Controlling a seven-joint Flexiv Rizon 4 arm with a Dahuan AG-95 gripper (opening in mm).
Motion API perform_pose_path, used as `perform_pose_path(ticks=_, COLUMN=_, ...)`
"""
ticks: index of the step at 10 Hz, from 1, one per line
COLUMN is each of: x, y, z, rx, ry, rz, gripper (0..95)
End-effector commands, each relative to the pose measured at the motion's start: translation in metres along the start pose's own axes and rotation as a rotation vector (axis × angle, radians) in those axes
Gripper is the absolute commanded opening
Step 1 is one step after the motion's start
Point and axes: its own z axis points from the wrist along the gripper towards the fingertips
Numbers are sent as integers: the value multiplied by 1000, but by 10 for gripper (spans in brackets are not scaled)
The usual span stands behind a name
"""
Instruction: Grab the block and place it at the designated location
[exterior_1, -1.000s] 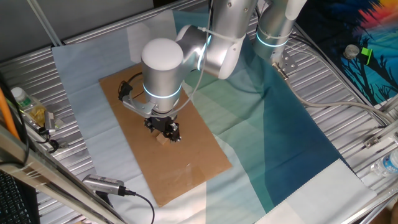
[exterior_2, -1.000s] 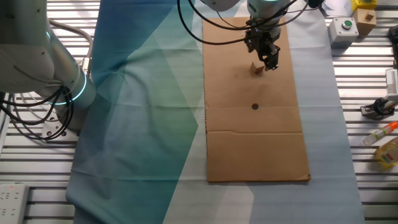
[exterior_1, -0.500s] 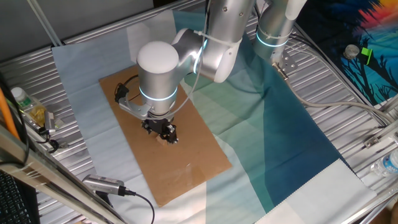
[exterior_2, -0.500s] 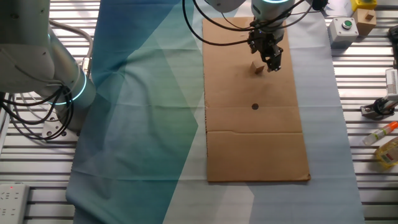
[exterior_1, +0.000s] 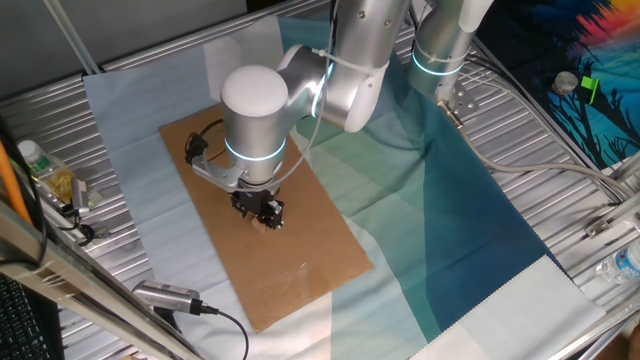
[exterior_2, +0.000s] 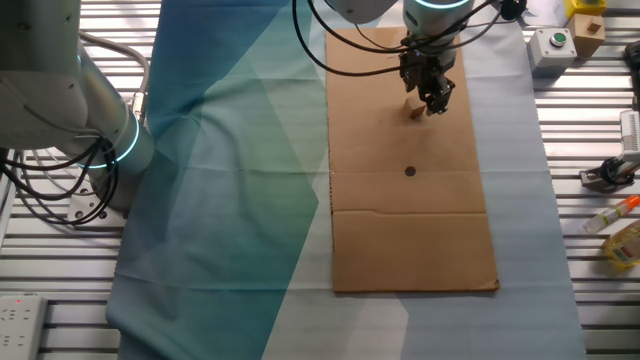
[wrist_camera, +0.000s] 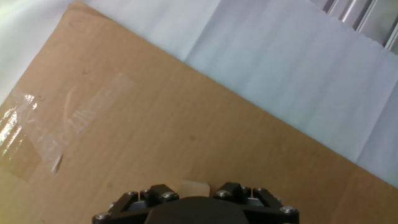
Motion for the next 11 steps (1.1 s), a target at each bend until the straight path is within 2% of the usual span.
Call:
perform_pose_path(ticks=1, x=0, y=0, z=2, rx=3, ry=-1, rz=2, gripper=570)
perform_pose_path(ticks=5, x=0, y=-1, z=4, rx=3, ry=-1, rz=2, gripper=570)
perform_pose_path(ticks=6, x=0, y=-1, z=4, rx=3, ry=-1, rz=4, gripper=380)
perform_pose_path(ticks=11, x=0, y=-1, z=7, rx=8, ry=1, rz=4, gripper=380)
